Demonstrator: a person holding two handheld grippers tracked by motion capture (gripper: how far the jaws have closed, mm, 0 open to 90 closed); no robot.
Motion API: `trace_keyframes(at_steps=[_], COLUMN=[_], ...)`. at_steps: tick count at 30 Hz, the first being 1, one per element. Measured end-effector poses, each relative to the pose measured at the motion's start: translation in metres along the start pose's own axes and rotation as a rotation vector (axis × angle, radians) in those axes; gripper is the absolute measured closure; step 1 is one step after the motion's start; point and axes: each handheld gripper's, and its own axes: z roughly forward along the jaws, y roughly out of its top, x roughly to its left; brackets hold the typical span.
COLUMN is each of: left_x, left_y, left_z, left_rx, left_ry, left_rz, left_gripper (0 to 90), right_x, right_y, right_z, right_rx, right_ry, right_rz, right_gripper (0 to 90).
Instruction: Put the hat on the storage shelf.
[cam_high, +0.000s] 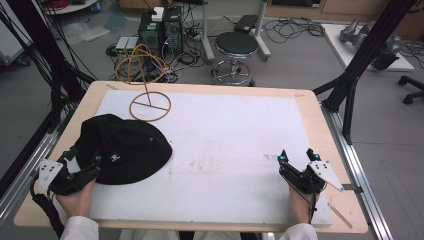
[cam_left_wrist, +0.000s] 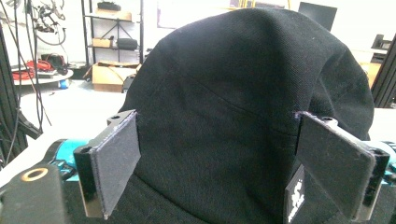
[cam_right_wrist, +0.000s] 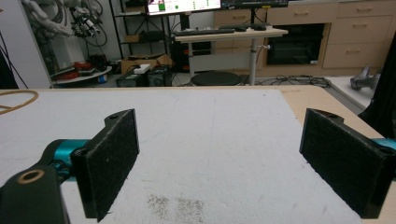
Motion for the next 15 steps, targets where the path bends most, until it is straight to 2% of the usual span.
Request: trace_keyframes(at_steps=[15], left_x=[-0.0013], left_y=[0.0011], left_z=[0.001], left_rx=[-0.001], left_ry=[-0.014], left_rz=[0.001], left_gripper=[14.5], right_x=[0.0002], right_y=[-0.0003], right_z=[0.0007], right_rx=[0.002], right_ry=[0.001], right_rz=[0.002], right_gripper=[11.1])
